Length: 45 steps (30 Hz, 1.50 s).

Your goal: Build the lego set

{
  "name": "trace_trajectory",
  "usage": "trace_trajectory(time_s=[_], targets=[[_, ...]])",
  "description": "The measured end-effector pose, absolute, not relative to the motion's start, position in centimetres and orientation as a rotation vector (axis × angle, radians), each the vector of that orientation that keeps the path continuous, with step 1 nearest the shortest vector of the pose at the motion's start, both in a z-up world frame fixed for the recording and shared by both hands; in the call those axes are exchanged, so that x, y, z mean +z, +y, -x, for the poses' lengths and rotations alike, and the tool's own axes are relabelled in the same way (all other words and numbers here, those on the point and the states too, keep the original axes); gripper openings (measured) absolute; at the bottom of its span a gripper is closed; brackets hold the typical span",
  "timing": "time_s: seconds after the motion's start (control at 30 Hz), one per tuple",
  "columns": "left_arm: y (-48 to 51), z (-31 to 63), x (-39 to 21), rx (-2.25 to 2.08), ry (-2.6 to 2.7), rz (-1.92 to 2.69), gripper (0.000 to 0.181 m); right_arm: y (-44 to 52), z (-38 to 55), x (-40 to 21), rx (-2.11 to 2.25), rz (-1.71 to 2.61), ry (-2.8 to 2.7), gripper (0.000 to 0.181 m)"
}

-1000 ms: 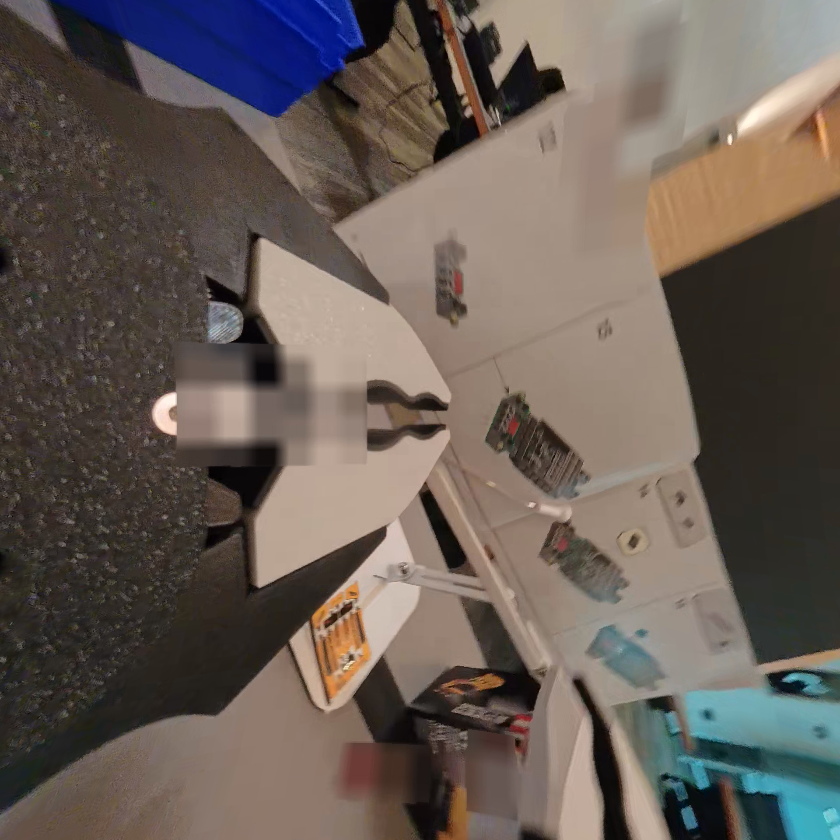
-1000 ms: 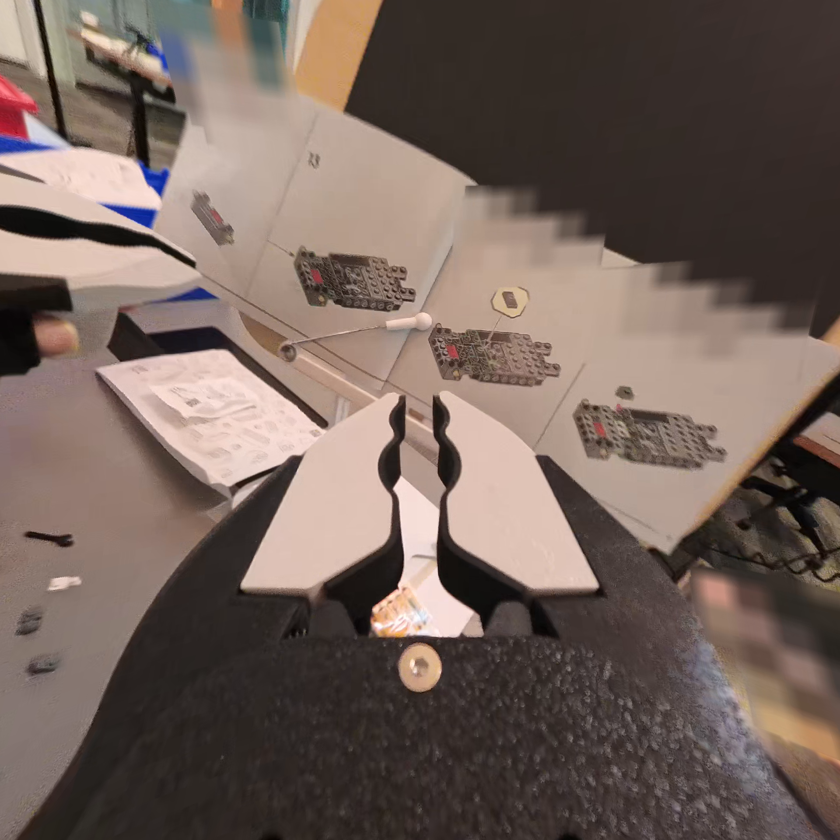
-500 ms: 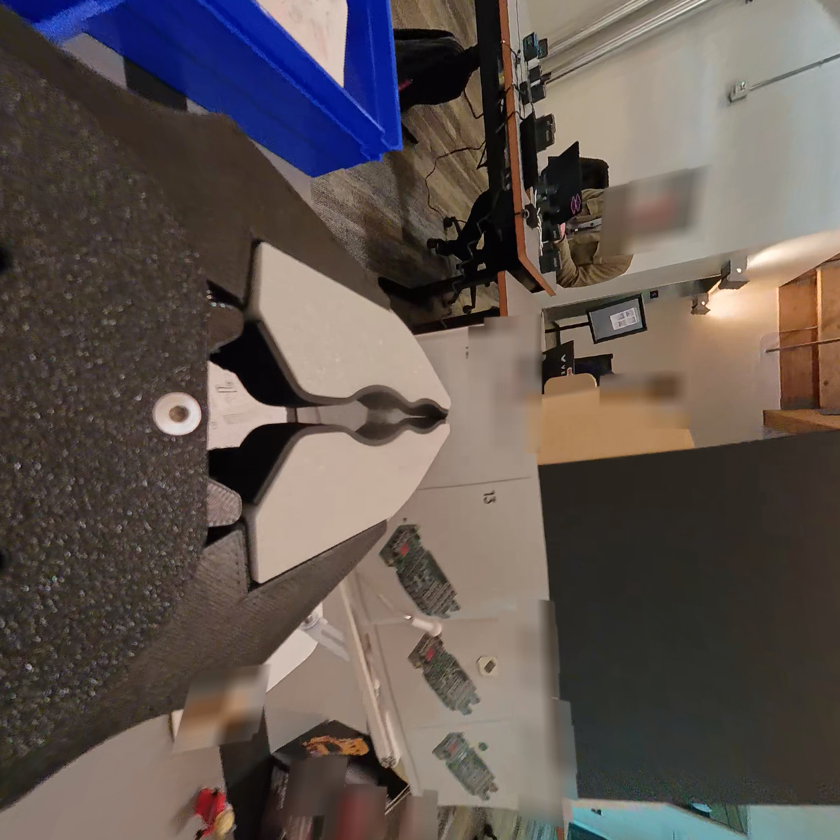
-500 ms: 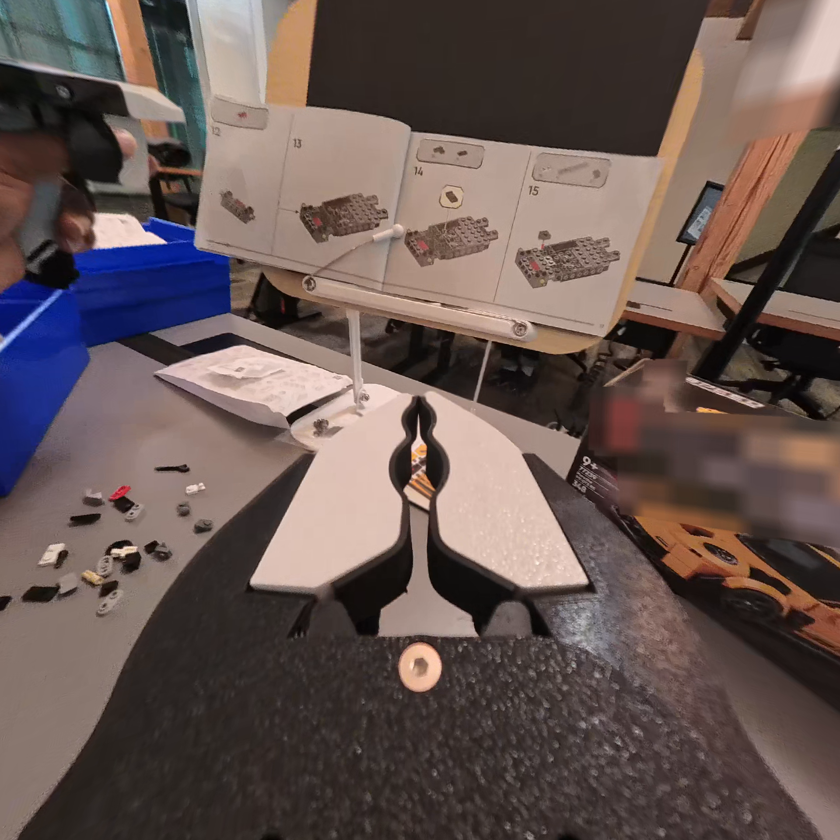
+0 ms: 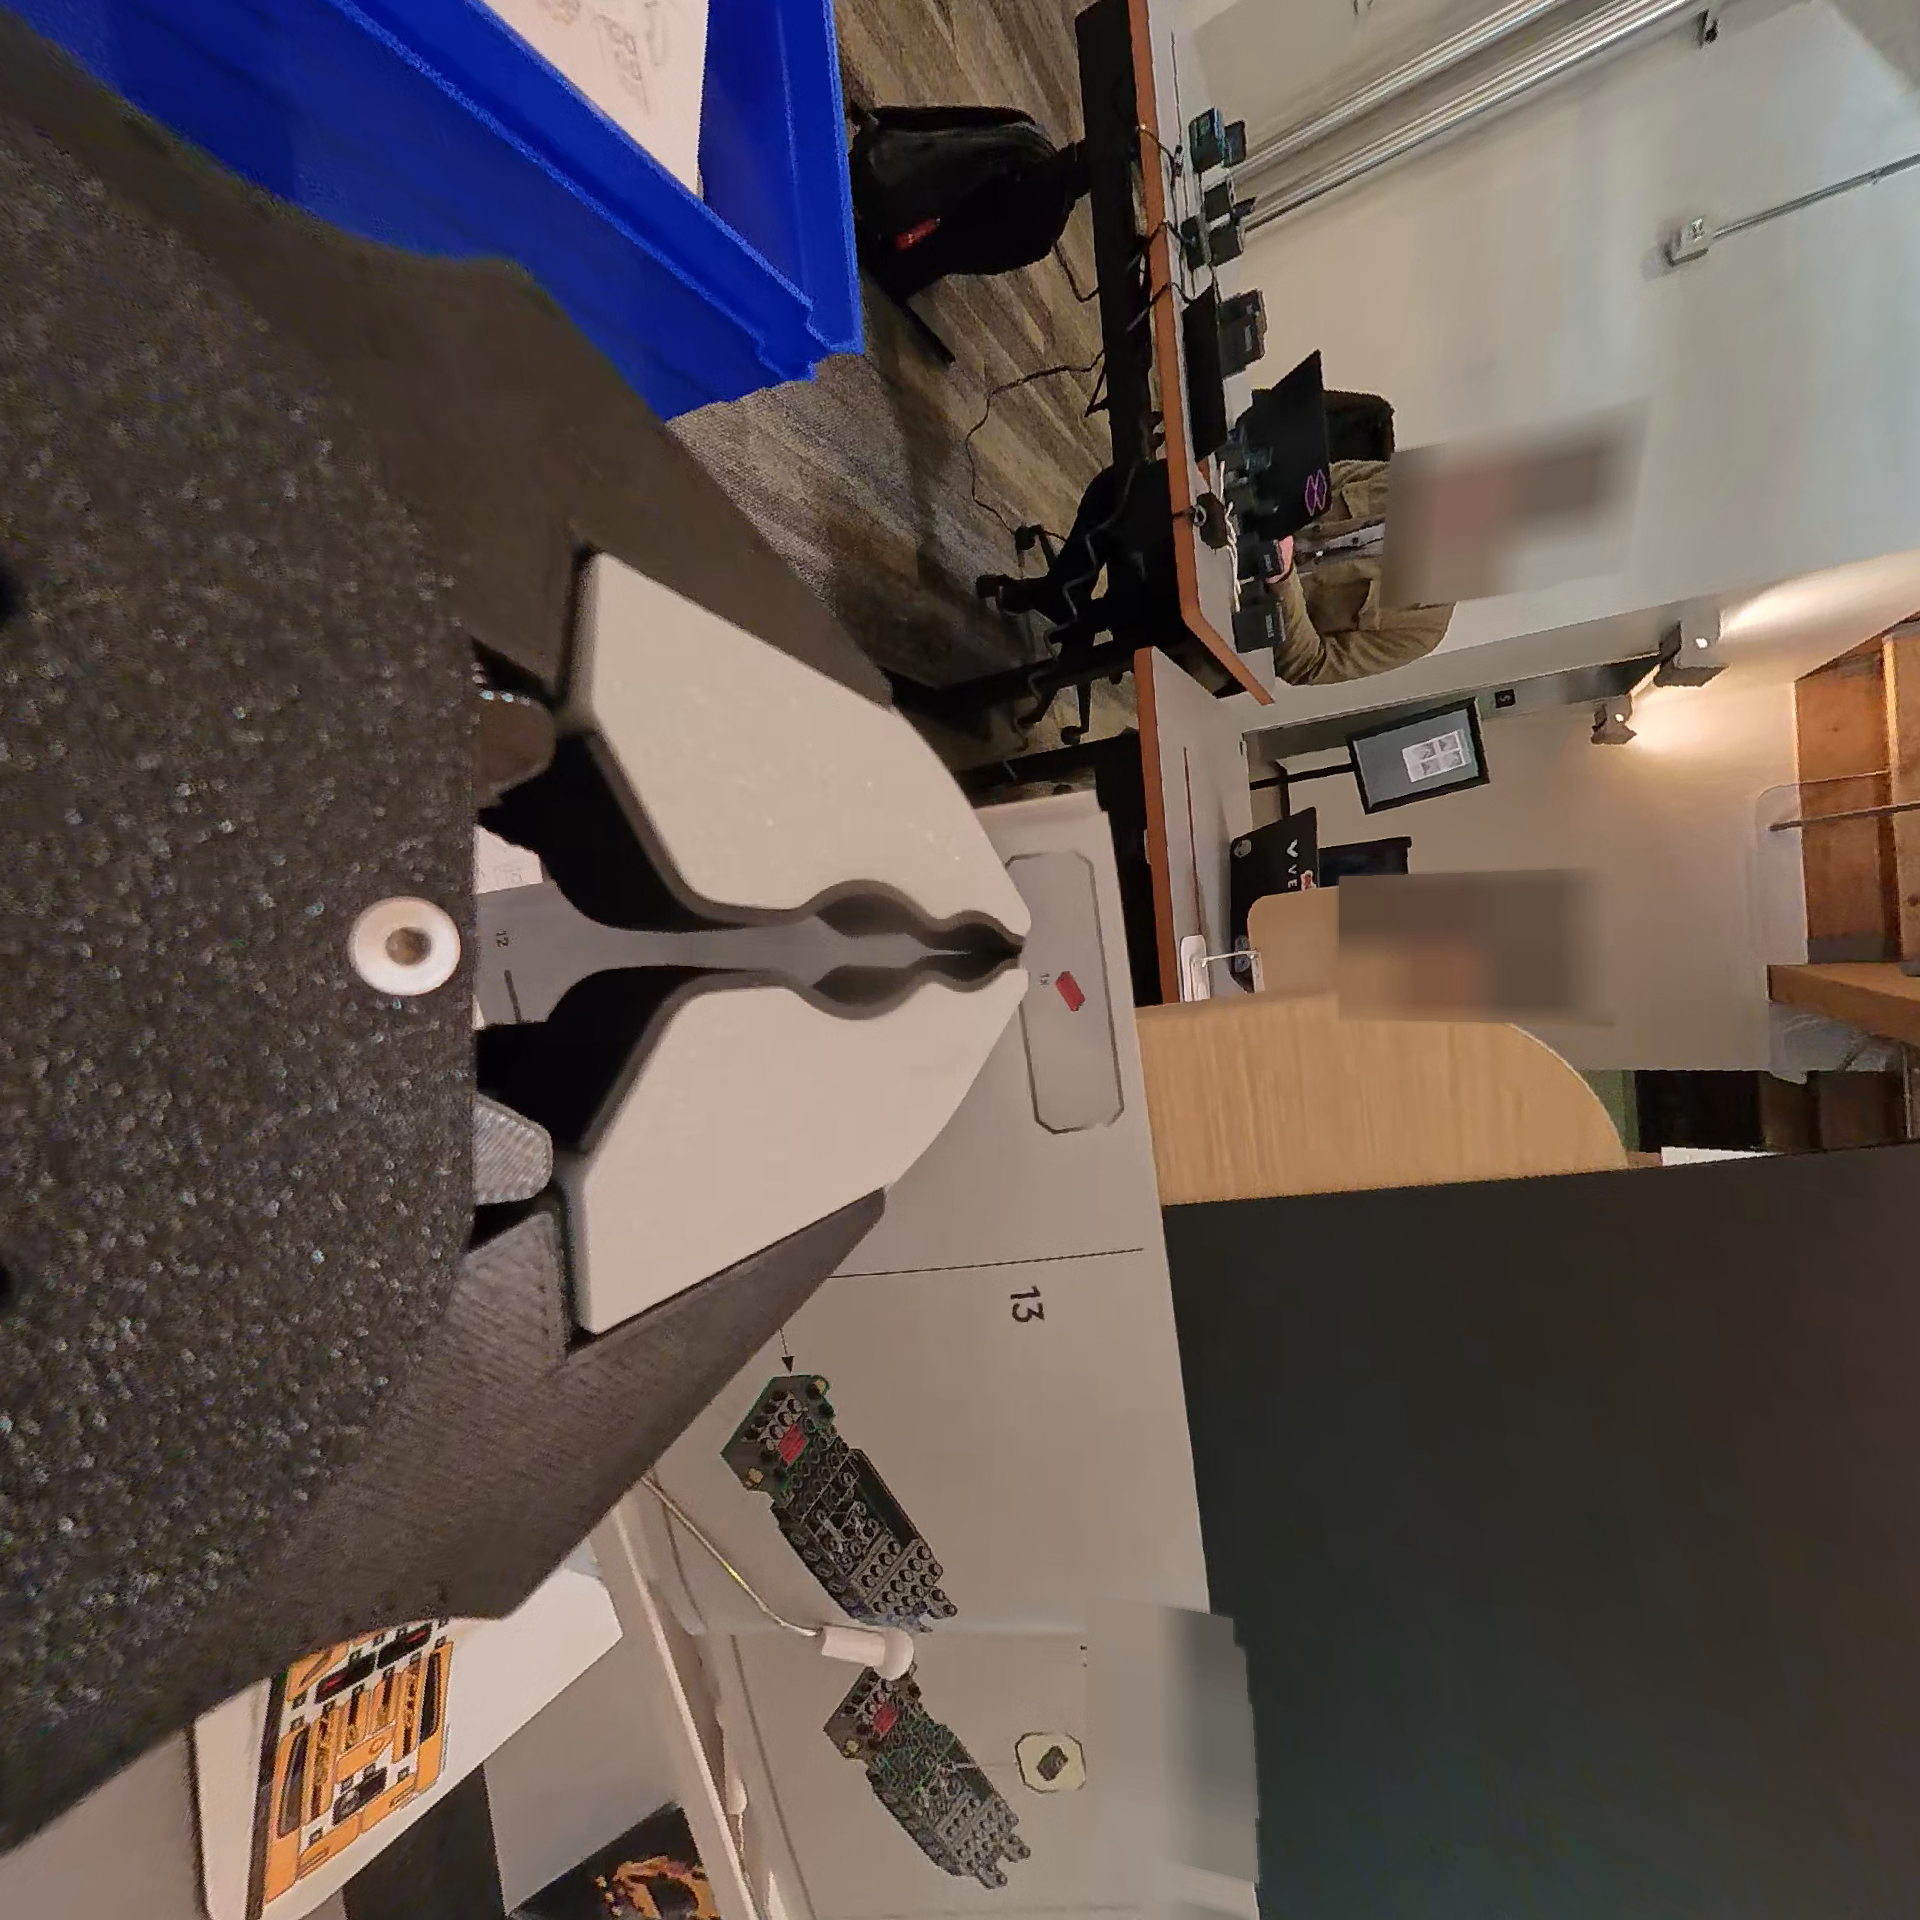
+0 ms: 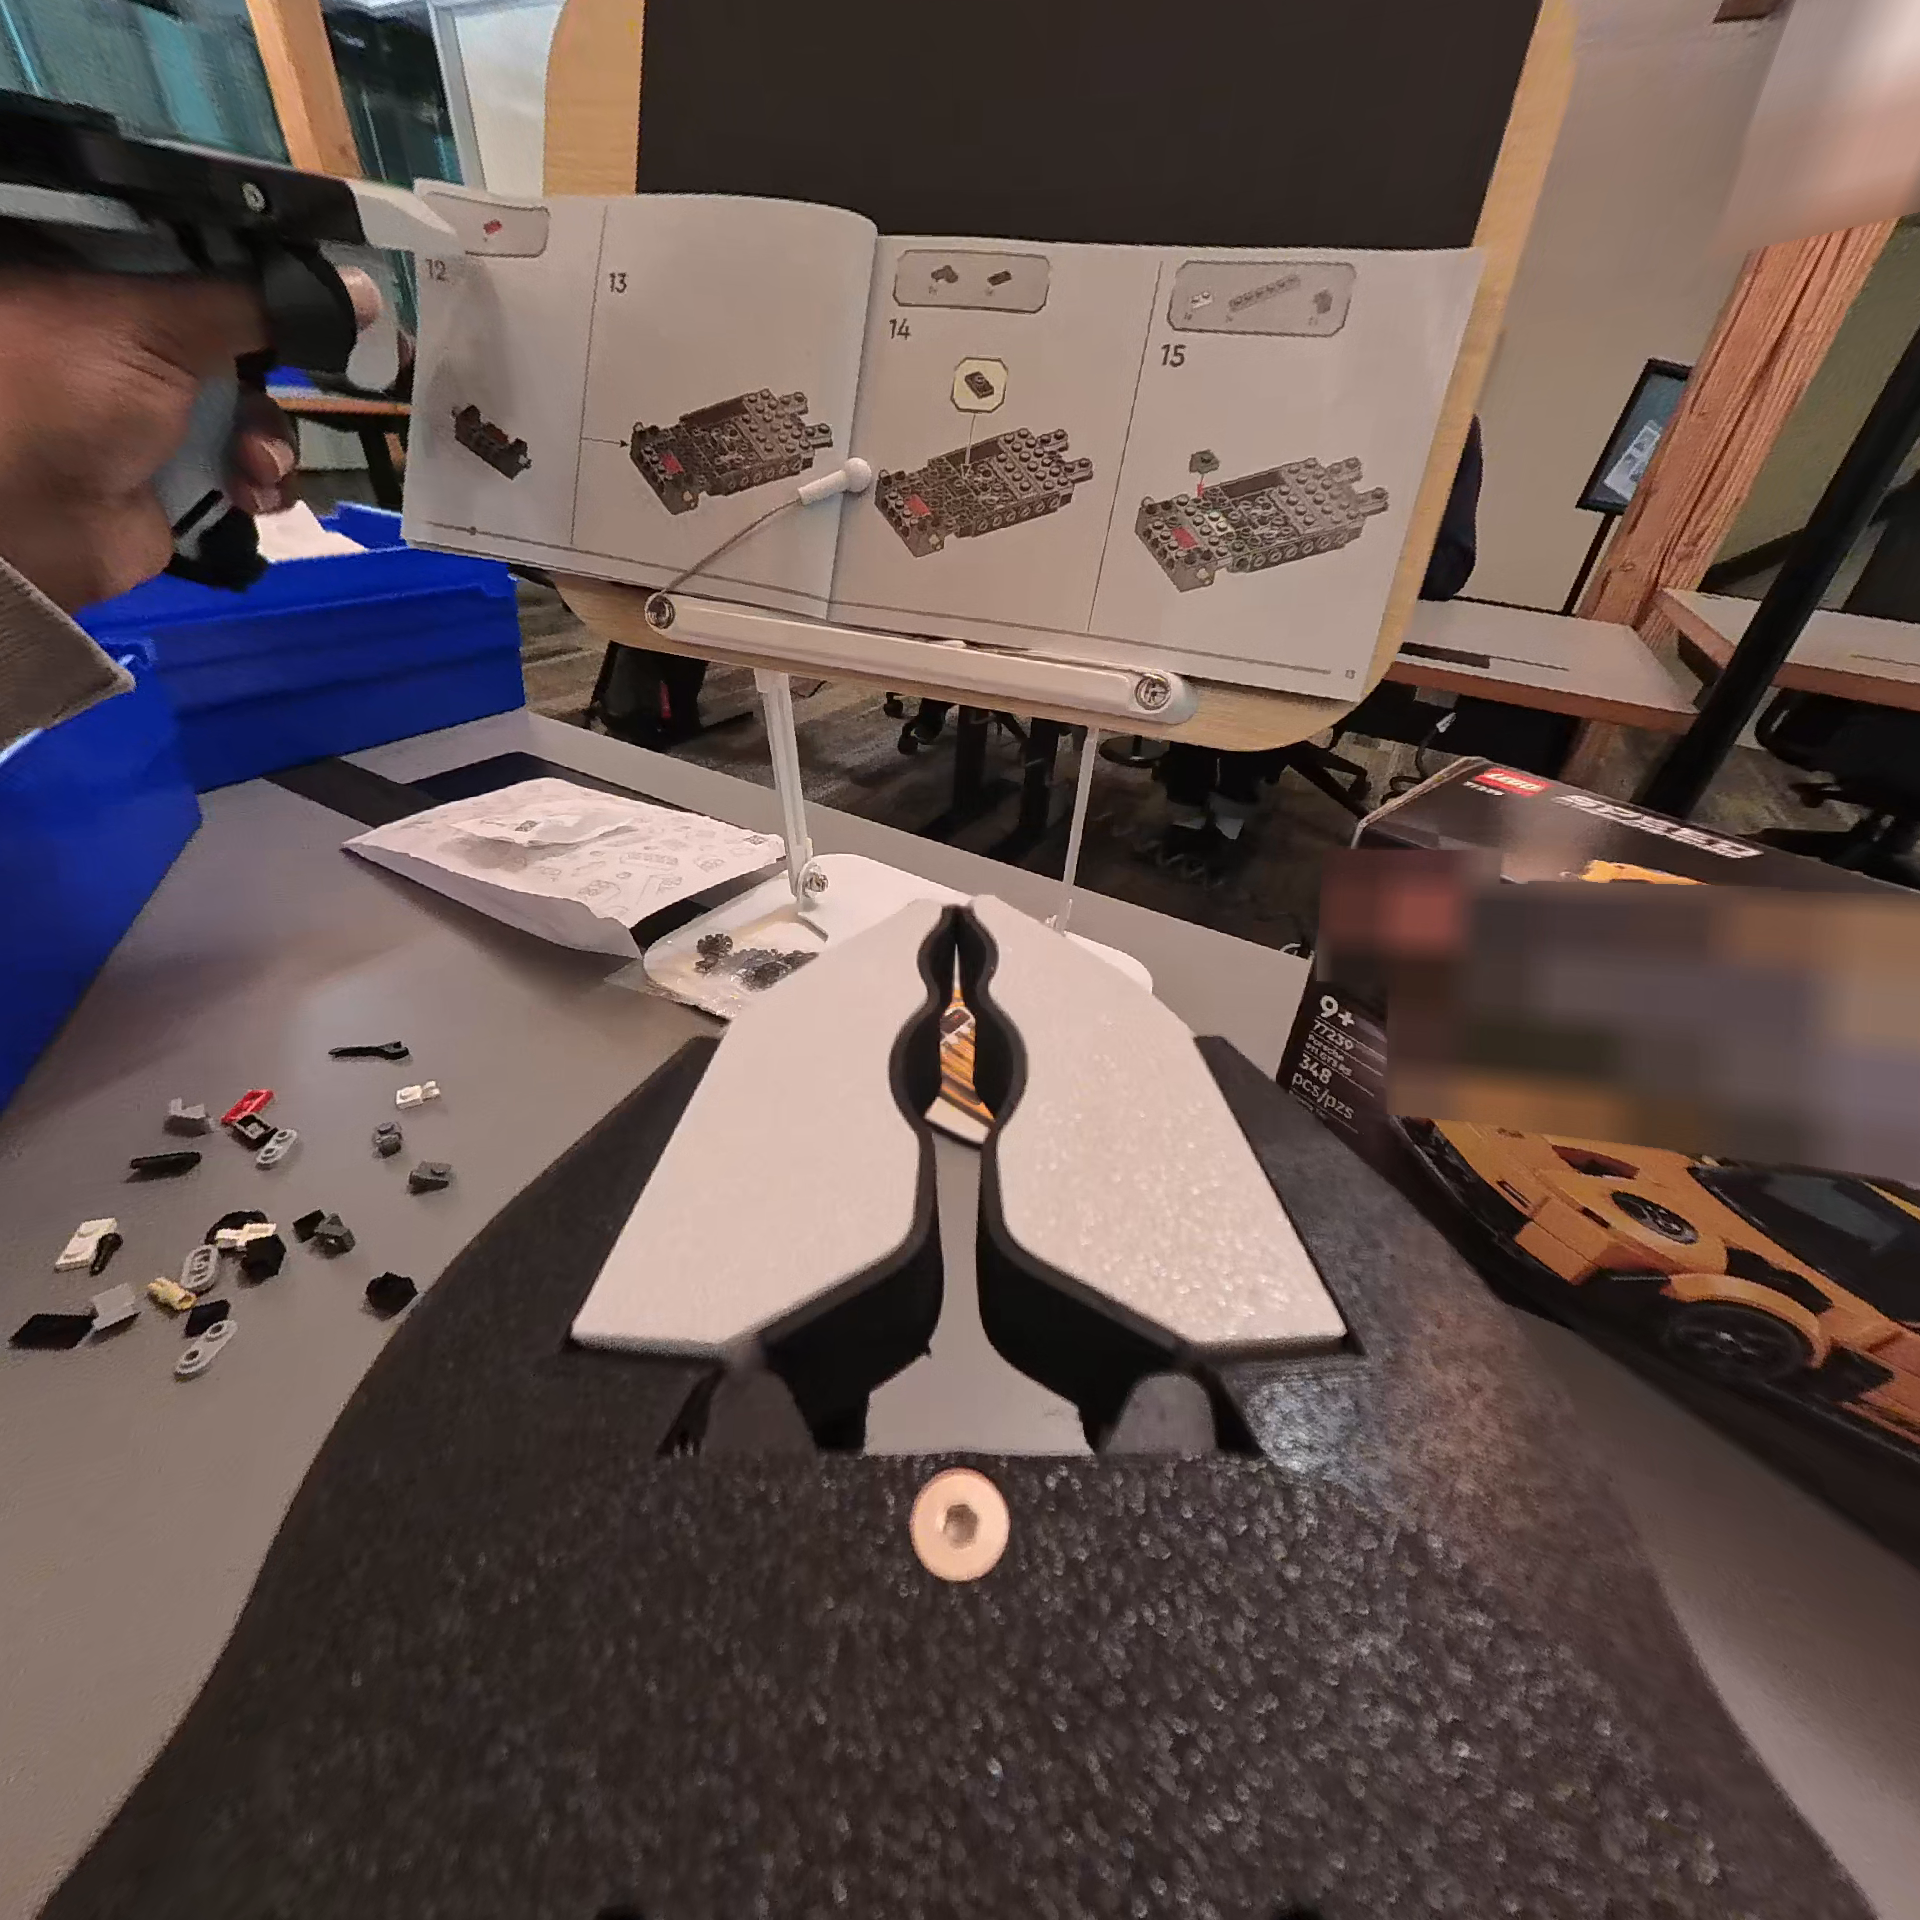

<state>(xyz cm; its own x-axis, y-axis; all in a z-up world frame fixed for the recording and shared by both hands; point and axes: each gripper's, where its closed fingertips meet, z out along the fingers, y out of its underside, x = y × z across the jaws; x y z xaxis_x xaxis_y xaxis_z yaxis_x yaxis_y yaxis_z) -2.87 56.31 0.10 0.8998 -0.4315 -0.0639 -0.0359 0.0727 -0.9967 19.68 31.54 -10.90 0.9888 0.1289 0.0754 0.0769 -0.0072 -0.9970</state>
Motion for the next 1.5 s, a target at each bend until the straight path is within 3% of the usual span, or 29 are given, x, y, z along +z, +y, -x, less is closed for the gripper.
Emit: trace_trajectory(time_s=[0.27, 0.67, 1.13, 1.5], targets=[[55.8, 4.0, 0.4, -0.313, 0.394, 1.47, 0.0, 31.6, -19.0, -11.4, -0.016, 1.592, -0.231, 0.0], [53.2, 2.8, -5.7, -0.358, 0.457, 1.576, 0.0, 31.7, -18.0, -12.1, 0.069, 1.62, -0.233, 0.001], [52.7, 1.4, -6.8, -0.387, 0.472, 1.571, 0.0, 31.7, -18.5, -12.2, 0.181, 1.633, -0.166, 0.001], [44.6, 0.2, -0.9, -0.544, 0.604, 1.394, 0.0, 30.9, -18.1, -10.1, -0.016, 1.563, -0.259, 0.001]])
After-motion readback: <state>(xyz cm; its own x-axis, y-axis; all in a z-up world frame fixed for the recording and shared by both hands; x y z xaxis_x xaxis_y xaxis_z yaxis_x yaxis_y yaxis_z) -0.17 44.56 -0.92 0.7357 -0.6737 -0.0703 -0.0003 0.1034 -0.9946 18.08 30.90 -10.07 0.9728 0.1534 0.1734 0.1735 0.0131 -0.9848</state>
